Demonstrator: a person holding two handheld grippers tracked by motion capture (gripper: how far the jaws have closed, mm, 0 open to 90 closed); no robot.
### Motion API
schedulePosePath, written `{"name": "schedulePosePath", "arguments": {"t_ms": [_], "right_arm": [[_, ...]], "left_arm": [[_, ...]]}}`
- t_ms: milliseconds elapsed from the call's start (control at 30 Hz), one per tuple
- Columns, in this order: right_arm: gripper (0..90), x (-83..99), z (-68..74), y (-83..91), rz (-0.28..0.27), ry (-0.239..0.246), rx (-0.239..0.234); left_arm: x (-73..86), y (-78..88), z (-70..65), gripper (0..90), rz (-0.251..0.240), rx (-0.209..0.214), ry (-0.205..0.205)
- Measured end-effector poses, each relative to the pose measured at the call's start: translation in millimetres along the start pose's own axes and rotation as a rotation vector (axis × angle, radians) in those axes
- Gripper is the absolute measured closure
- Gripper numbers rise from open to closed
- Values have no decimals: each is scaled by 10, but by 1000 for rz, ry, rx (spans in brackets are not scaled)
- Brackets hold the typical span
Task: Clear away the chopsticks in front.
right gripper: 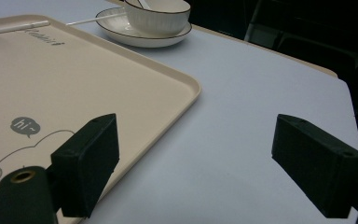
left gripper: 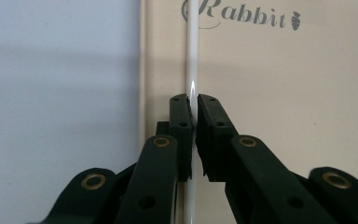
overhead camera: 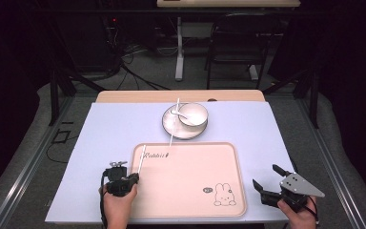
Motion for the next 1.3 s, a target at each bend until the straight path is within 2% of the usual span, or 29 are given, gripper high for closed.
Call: {"name": "schedulePosePath", "arguments": {"t_ms": [400, 833, 1067, 1167, 1300], "right_arm": [[144, -2, 1, -1, -1, 3, -1], [144, -1, 1, 0, -1, 3, -1], [144, -1, 0, 0, -1, 2, 0], [144, 0, 2, -1, -1, 3, 0], [144, 1, 0, -1, 0, 1, 1]], "left_arm": [[6, 20, 28, 846, -3, -1, 6], [-13, 46, 29, 793, -28, 12, -8], [-45, 69, 17, 683, -65, 31, -44], [-64, 74, 12, 598, -81, 32, -52], [-93, 62, 3, 560, -95, 41, -76]]}}
Point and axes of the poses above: each handheld gripper's, and its own axes: y roughly backward along the jaws, x roughly out of its underside, z roughly to its left, the point moved 2 cm from there along -y, roughly forward along the jaws, and after that the axes turned 15 degrees about -y, right-handed, at the moved point
